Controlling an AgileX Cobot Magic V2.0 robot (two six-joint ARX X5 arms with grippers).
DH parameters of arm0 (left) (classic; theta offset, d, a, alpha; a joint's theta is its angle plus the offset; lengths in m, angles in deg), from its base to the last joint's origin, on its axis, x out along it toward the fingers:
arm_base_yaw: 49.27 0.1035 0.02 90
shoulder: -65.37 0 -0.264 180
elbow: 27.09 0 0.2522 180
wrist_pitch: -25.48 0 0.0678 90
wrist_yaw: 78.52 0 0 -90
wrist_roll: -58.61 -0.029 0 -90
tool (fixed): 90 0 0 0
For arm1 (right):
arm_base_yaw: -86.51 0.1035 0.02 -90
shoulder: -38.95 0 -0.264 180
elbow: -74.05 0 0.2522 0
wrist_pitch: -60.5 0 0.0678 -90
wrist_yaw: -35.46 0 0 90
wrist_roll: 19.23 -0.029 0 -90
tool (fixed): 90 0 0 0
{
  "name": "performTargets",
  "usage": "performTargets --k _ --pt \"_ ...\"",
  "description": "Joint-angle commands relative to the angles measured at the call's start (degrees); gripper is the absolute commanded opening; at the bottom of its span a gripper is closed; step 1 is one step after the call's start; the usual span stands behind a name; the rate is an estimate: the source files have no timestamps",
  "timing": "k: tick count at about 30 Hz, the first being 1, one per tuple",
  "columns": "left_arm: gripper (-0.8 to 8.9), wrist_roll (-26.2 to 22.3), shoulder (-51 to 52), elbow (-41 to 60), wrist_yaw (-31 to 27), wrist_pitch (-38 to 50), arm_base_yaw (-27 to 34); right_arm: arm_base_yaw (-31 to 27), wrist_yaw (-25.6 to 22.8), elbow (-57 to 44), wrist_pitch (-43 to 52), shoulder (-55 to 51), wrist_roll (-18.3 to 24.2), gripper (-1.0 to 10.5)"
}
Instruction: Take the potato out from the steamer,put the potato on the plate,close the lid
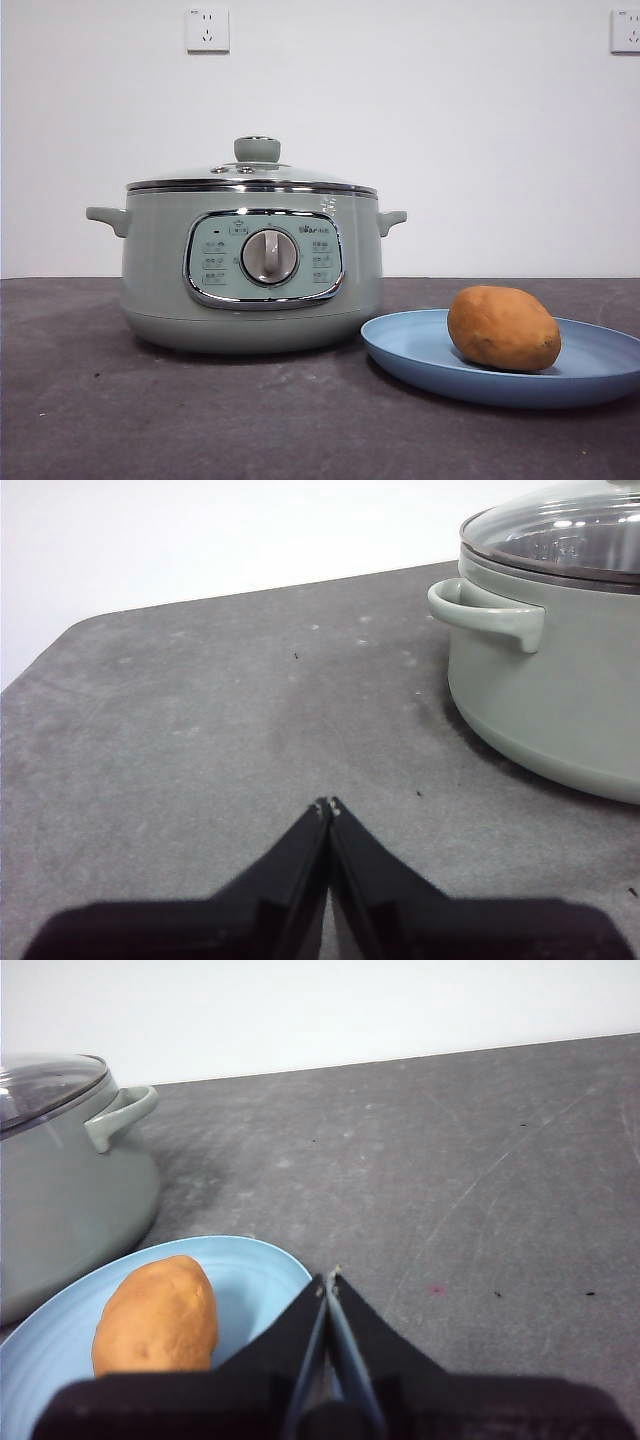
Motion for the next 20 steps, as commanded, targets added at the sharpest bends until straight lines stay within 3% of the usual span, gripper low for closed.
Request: performTargets --k 1,20 --pt "-0.04 0.4 0.2 0.9 -0.1 0.1 0.2 0.0 -0.1 -0.5 -0.7 -0.2 -1.3 0.0" --pt "-0.04 0.4 0.2 0.9 -0.1 0.1 0.2 0.0 -0.1 -0.5 -0.5 -0.1 -1.4 0.0"
